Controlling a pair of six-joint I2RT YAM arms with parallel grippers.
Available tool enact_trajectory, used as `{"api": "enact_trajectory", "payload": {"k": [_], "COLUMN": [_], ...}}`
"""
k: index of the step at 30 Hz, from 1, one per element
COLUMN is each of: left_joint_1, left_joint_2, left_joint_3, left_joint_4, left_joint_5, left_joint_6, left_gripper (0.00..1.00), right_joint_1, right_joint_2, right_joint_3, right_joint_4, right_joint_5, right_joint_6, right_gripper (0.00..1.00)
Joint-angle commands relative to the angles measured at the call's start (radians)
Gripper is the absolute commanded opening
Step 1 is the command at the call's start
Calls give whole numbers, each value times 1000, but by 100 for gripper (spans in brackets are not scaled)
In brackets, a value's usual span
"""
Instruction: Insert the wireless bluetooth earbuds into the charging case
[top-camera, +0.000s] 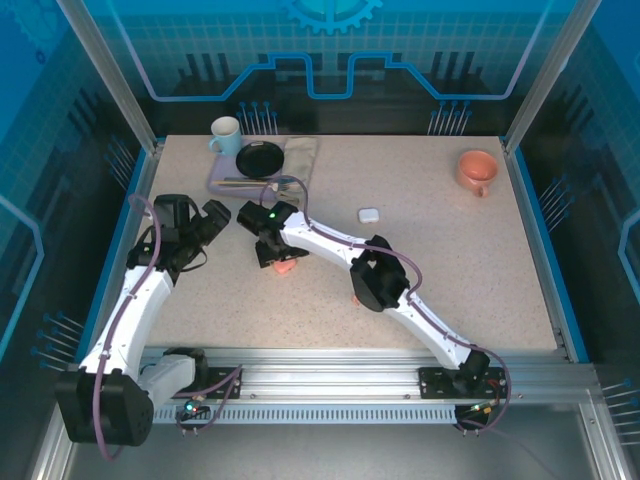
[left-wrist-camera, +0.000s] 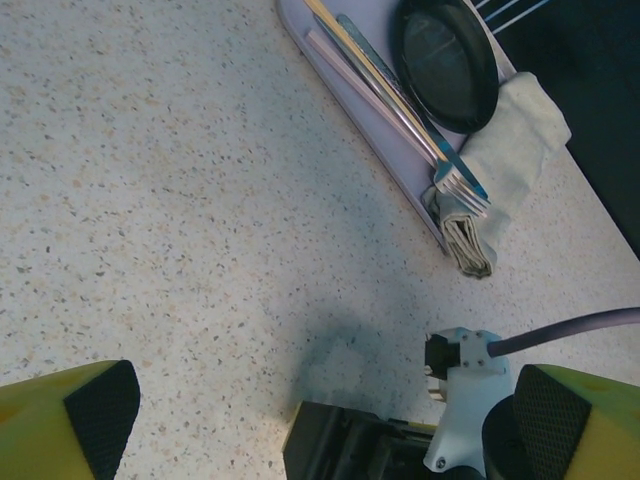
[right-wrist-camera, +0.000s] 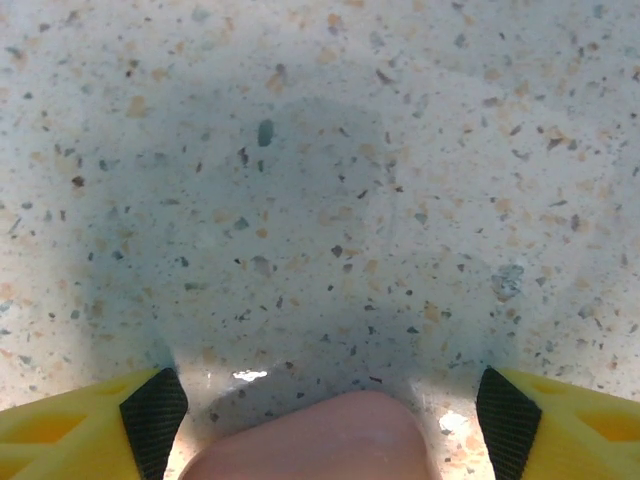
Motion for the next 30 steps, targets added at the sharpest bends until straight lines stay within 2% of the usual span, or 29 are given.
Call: {"api": "enact_trajectory", "payload": {"k": [1, 13, 21, 30], "left_joint_1": [9, 9, 9, 9], "left_joint_2": [-1, 13, 40, 63], "left_joint_3": [-8, 1, 10, 24], "left_joint_4": [17, 21, 33, 45], "left_joint_5": [50, 85, 102, 117], "left_joint_6": [12, 21, 20, 20], "left_gripper": [99, 99, 99, 99], "right_joint_1": [25, 22, 19, -5], "right_joint_2": [-28, -76, -128, -137], "right_joint_3": [-40, -156, -230, -248], "right_joint_4": [-19, 16, 51, 80], "right_joint_5": [-19, -93, -134, -217], "right_joint_6": [-94, -201, -213, -319], "right_gripper": [82, 77, 77, 78]}}
